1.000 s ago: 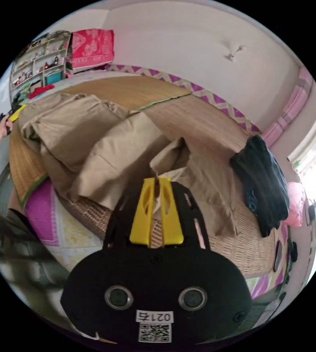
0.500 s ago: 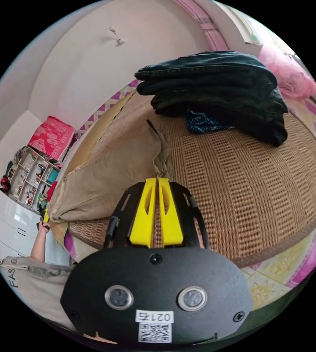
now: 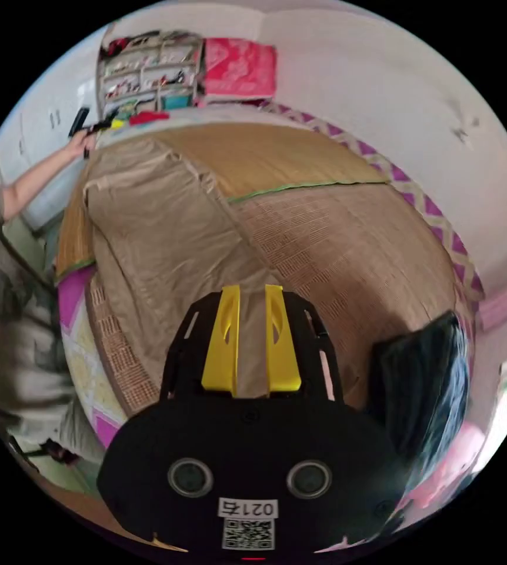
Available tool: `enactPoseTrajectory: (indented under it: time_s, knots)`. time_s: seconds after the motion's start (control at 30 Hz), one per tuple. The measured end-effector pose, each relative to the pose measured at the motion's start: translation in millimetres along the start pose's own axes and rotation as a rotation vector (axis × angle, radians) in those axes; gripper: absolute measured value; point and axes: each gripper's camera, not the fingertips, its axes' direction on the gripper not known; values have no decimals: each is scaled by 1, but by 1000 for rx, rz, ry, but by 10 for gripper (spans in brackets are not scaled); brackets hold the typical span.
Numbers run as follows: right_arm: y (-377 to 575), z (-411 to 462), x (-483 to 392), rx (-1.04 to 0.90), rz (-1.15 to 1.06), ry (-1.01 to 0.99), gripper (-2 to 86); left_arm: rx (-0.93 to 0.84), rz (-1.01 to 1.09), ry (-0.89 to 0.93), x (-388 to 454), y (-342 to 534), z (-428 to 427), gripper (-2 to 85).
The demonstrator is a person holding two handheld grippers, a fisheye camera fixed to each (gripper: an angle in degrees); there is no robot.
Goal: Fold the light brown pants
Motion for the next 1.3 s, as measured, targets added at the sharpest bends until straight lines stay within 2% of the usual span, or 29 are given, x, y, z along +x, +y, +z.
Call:
enactPoseTrajectory:
  time_s: [0.07, 0.23, 0.33, 0.43, 0.63, 0.83, 0.9, 0.97, 1.07, 1.13, 1.17, 1.3]
  knots:
    - [-32, 57, 2, -129, -73, -21, 78, -143, 86, -5, 16, -39, 71, 62]
    - [-55, 123, 8, -249, -112, -48, 85, -243, 204, 24, 37, -87, 151, 67]
    - [-54, 134, 12, -243, -105, -103, 73, -289, 290, 57, 46, -103, 180, 81]
    - [-51, 132, 12, -243, -108, -164, 17, -342, 347, 84, 51, -112, 200, 98]
    - [-36, 85, 15, -94, -65, -192, -9, -446, 399, 69, 50, -123, 234, 106]
    - [-21, 41, 6, -14, -59, -149, -10, -364, 362, 8, 29, -129, 221, 23]
    - [-20, 30, 3, -2, -60, -141, -10, -321, 336, -2, 18, -134, 211, 33]
    - [-19, 22, -1, -5, -68, -126, -10, -383, 358, 52, 6, -139, 218, 96]
    - [-18, 15, -2, -17, -72, -123, -10, -547, 394, 106, -3, -133, 245, 108]
    - [-16, 10, 0, -20, -65, -123, -10, -601, 410, 114, -8, -129, 251, 86]
    - [-14, 6, 2, -17, -57, -125, -10, -590, 414, 122, -11, -130, 243, 36]
    - [-4, -13, 6, -3, -45, -126, -10, -460, 455, 94, -6, -127, 178, -5]
